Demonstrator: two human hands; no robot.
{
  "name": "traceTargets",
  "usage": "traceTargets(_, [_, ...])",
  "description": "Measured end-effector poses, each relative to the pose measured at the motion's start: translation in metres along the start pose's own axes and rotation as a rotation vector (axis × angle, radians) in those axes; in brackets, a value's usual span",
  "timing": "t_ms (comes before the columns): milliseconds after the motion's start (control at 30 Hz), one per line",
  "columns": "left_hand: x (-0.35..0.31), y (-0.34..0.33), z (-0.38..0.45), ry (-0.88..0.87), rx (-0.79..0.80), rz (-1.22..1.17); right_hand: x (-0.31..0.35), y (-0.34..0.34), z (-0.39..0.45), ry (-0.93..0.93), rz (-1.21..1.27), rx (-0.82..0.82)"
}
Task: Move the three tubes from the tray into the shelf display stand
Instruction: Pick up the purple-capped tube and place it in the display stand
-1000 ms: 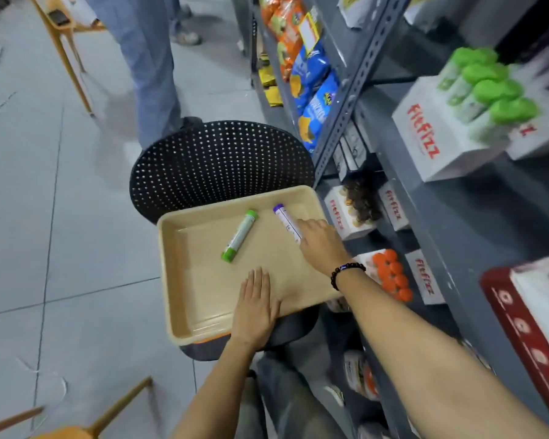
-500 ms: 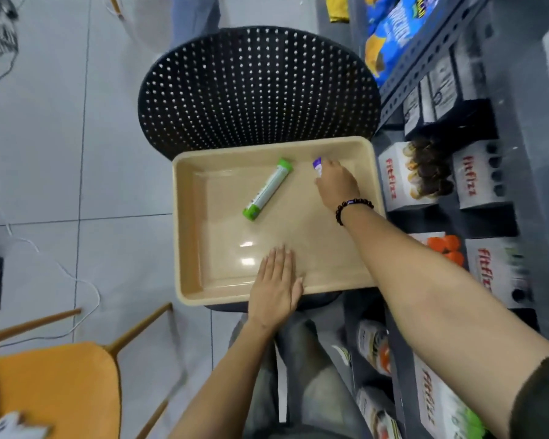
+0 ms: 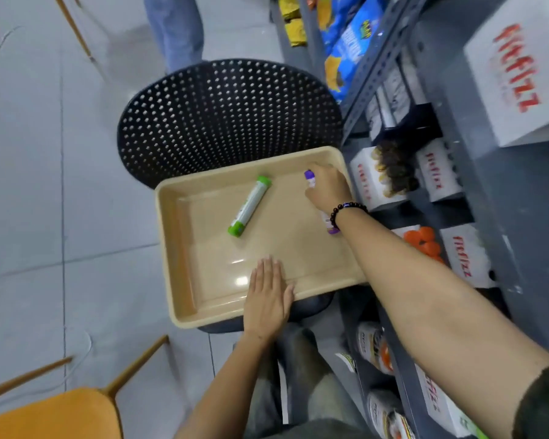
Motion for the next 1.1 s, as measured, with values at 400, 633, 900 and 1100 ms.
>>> traceTargets(400, [-0.085, 0.085, 0.008, -0.462, -0.047, 0.168, -0.021, 0.188, -0.148, -0.209, 0.263, -0.382])
traceTargets(633, [-0.198, 0.119, 0.01, -0.834, -0.125, 0.117, -0.041, 0.289, -0.274, -0.309, 0.273, -0.736])
traceTargets(900, [-0.299, 0.113, -0.004, -1.024, -0.042, 0.173, -0.075, 0.349, -0.365, -0.425, 0.263, -0.905])
traceTargets(1100, [-0.311, 0.109, -0.004, -0.992, -0.041, 0.303, -0.087, 0.361, -0.382, -0.499, 0.241, -0.853])
Point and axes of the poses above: each hand's wrist, its own z-axis towards the middle knuckle, its own y-axis out of the back of the hand, x = y × z, the point moved 5 cm from there along z, towards the middle knuckle, and after that the axes turned 1 degree about -z, right-handed, at the moved point
